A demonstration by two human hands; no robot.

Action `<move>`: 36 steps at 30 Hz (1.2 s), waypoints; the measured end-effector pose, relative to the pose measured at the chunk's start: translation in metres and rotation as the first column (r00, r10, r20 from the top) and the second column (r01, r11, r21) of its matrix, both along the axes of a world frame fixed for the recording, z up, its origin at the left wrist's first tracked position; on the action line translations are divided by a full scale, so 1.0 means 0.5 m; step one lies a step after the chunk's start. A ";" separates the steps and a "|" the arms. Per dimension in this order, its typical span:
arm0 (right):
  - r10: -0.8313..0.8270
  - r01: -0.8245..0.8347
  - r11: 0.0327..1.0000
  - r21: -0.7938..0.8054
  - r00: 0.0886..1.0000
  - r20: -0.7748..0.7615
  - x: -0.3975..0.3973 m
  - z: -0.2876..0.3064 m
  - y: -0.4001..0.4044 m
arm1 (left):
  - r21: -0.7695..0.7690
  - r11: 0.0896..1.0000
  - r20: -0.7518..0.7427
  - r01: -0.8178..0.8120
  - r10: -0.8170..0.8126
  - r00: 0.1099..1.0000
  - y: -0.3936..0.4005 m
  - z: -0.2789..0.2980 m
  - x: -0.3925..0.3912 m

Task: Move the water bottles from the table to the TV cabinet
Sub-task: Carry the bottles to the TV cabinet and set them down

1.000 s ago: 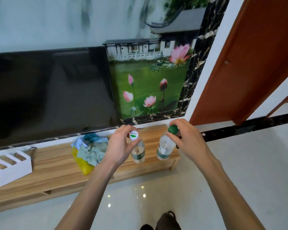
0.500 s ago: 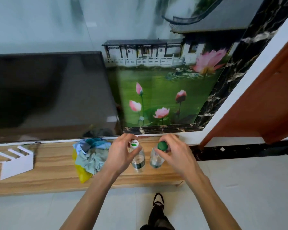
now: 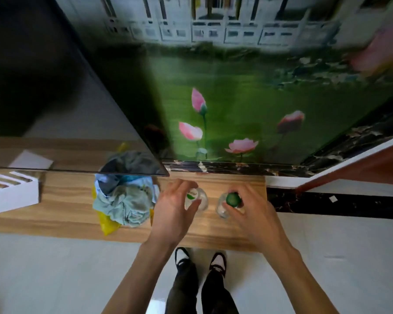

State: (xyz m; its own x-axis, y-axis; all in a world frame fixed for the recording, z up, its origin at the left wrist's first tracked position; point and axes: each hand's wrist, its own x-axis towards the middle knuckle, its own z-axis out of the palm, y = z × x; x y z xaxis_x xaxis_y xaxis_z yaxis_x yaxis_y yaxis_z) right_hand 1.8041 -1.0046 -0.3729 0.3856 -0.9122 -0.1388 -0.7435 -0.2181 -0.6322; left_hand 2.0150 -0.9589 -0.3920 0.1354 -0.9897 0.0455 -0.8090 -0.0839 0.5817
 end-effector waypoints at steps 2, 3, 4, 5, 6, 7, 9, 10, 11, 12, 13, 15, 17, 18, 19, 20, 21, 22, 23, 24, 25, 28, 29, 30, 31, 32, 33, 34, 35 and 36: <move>-0.010 0.010 1.000 0.012 1.000 0.012 0.009 -0.058 -0.027 | -0.010 0.999 -0.026 -0.031 0.031 0.999 -0.015 -0.062 0.006; -0.015 0.015 1.000 0.009 1.000 0.014 0.015 -0.089 -0.041 | -0.009 0.999 -0.040 -0.048 0.047 0.998 -0.025 -0.094 0.009; -0.013 0.013 1.000 0.004 1.000 0.012 0.022 -0.121 -0.052 | -0.004 0.998 -0.046 -0.067 0.067 0.997 -0.032 -0.123 0.012; -0.015 0.014 1.000 0.005 1.000 0.008 0.029 -0.154 -0.061 | -0.001 0.996 -0.045 -0.086 0.086 0.995 -0.037 -0.153 0.016; -0.018 0.018 1.000 0.006 1.000 0.000 0.036 -0.187 -0.072 | -0.005 0.995 -0.044 -0.104 0.104 0.994 -0.044 -0.183 0.019; -0.019 0.019 1.000 0.007 1.000 -0.008 0.042 -0.218 -0.082 | -0.013 0.992 -0.046 -0.122 0.121 0.992 -0.051 -0.211 0.022; -0.012 0.013 1.000 0.011 1.000 -0.027 0.056 -0.281 -0.102 | -0.029 0.988 -0.042 -0.153 0.152 0.987 -0.066 -0.271 0.028; -0.005 0.006 1.000 0.018 0.999 -0.032 0.063 -0.311 -0.112 | -0.037 0.985 -0.037 -0.166 0.165 0.986 -0.072 -0.301 0.031; -0.002 0.002 1.000 0.022 1.000 -0.031 0.069 -0.338 -0.122 | -0.043 0.983 -0.032 -0.177 0.175 0.984 -0.079 -0.329 0.033; 0.003 -0.002 1.000 0.025 1.000 -0.028 0.075 -0.365 -0.132 | -0.045 0.982 -0.030 -0.186 0.185 0.982 -0.086 -0.357 0.036; 0.012 -0.012 1.000 0.025 1.000 -0.028 0.083 -0.389 -0.141 | -0.048 0.980 -0.027 -0.193 0.192 0.981 -0.092 -0.383 0.039; 0.047 -0.046 0.999 0.016 0.998 -0.042 0.099 -0.436 -0.159 | -0.060 0.977 -0.015 -0.205 0.204 0.979 -0.105 -0.432 0.046; 0.083 -0.083 0.997 0.005 0.996 -0.045 0.114 -0.478 -0.177 | -0.061 0.977 -0.002 -0.202 0.203 0.979 -0.118 -0.478 0.053; 0.099 -0.099 0.995 0.001 0.994 -0.045 0.122 -0.499 -0.186 | -0.059 0.978 0.007 -0.201 0.202 0.979 -0.125 -0.498 0.056; 0.114 -0.114 0.993 -0.001 0.992 -0.047 0.130 -0.517 -0.194 | -0.061 0.977 0.015 -0.204 0.206 0.979 -0.133 -0.516 0.060; 0.128 -0.129 0.992 -0.002 0.990 -0.053 0.137 -0.535 -0.201 | -0.066 0.976 0.021 -0.208 0.210 0.978 -0.141 -0.533 0.065; 0.143 -0.143 0.990 -0.008 0.988 -0.063 0.144 -0.551 -0.206 | -0.072 0.975 0.028 -0.210 0.212 0.977 -0.147 -0.550 0.069; 0.158 -0.159 0.987 -0.014 0.985 -0.073 0.151 -0.566 -0.211 | -0.074 0.975 0.034 -0.208 0.211 0.977 -0.153 -0.566 0.075; 0.174 -0.176 0.984 -0.015 0.981 -0.086 0.158 -0.578 -0.214 | -0.070 0.976 0.039 -0.207 0.210 0.977 -0.158 -0.581 0.080; 0.192 -0.194 0.981 -0.013 0.976 -0.102 0.164 -0.590 -0.216 | -0.066 0.977 0.044 -0.204 0.207 0.977 -0.163 -0.596 0.086; 0.210 -0.213 0.977 -0.010 0.970 -0.120 0.169 -0.601 -0.218 | -0.065 0.979 0.048 -0.196 0.199 0.979 -0.169 -0.611 0.092; 0.241 -0.243 0.970 -0.004 0.962 -0.129 0.180 -0.630 -0.221 | -0.062 0.982 0.046 -0.177 0.180 0.983 -0.182 -0.647 0.103; 0.242 -0.245 0.969 -0.008 0.962 -0.126 0.185 -0.637 -0.222 | -0.060 0.983 0.042 -0.174 0.177 0.983 -0.185 -0.655 0.104; 0.243 -0.247 0.969 -0.018 0.962 -0.125 0.191 -0.642 -0.223 | -0.054 0.984 0.039 -0.172 0.174 0.984 -0.187 -0.661 0.104; 0.243 -0.248 0.968 -0.028 0.962 -0.125 0.197 -0.644 -0.226 | -0.045 0.984 0.039 -0.170 0.172 0.984 -0.188 -0.666 0.105; 0.243 -0.249 0.968 -0.036 0.962 -0.123 0.204 -0.645 -0.230 | -0.034 0.985 0.043 -0.168 0.169 0.985 -0.188 -0.671 0.105; 0.240 -0.246 0.969 -0.037 0.964 -0.118 0.209 -0.645 -0.234 | -0.025 0.986 0.050 -0.167 0.169 0.984 -0.189 -0.674 0.105; 0.236 -0.241 0.970 -0.034 0.965 -0.113 0.212 -0.643 -0.238 | -0.020 0.985 0.053 -0.171 0.172 0.984 -0.188 -0.677 0.106; 0.232 -0.236 0.971 -0.029 0.967 -0.110 0.213 -0.642 -0.241 | -0.018 0.984 0.050 -0.178 0.178 0.983 -0.187 -0.678 0.107; 0.228 -0.232 0.972 -0.024 0.967 -0.111 0.213 -0.641 -0.242 | -0.013 0.982 0.045 -0.186 0.186 0.981 -0.186 -0.677 0.108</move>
State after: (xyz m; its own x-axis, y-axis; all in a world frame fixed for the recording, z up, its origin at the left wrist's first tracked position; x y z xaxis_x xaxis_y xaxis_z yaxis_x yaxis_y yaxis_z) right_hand 1.9108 -1.1258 -0.6933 0.5704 -0.8059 -0.1588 -0.7335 -0.4128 -0.5400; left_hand 2.0689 -1.0519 -0.7306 0.3149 -0.9469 0.0644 -0.8055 -0.2308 0.5458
